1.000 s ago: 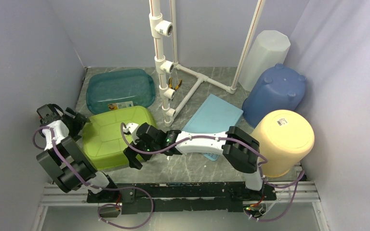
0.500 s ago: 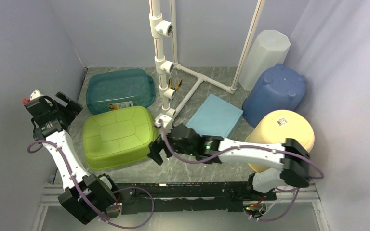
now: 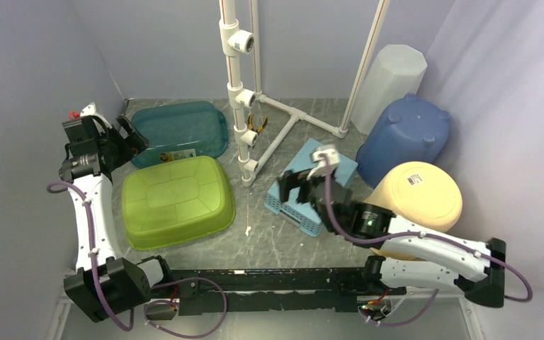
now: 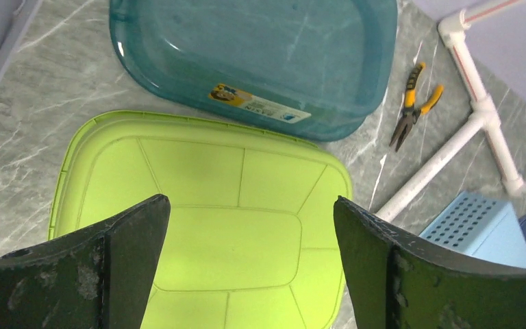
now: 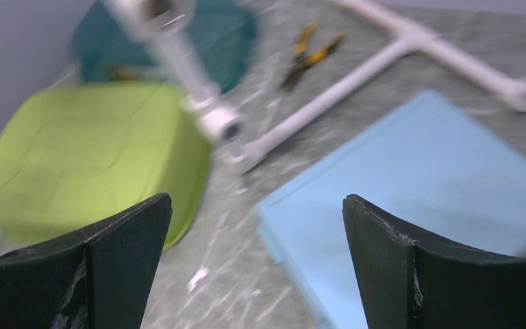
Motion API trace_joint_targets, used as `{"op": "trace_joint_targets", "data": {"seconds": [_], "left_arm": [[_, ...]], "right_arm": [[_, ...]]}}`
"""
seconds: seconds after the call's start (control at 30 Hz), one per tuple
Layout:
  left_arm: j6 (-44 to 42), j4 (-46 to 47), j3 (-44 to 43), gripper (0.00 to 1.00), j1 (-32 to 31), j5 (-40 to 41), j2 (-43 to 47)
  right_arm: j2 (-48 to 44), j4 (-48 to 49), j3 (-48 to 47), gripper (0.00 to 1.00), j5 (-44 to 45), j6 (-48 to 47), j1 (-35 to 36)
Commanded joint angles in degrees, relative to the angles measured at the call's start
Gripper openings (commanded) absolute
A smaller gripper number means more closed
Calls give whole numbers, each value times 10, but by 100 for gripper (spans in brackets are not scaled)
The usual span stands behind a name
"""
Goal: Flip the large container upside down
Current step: Reset both arms
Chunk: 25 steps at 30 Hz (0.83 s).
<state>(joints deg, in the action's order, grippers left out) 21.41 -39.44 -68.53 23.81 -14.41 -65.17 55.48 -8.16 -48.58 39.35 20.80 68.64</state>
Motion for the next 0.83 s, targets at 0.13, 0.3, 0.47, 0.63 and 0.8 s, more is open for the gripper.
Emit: {"op": "trace_joint_targets", "data": {"seconds": [0.13, 0.3, 0.47, 0.63, 0.8], "left_arm": [[-38, -27, -17, 94, -22, 22, 18], [-60, -53, -20, 94, -21, 19, 29], [-65, -87, -28, 94, -22, 13, 42], [-67, -118, -35, 94, -22, 7, 58], [-67, -124, -34, 94, -22, 0, 65]], "right_arm": [[-21, -203, -113, 100, -109, 41, -333], [15, -266, -202, 100, -364, 45, -559], [38, -291, -252, 100, -426, 61, -579], [19, -318, -258, 100, -355, 88, -579], [-1, -312, -247, 100, -360, 61, -579]]}}
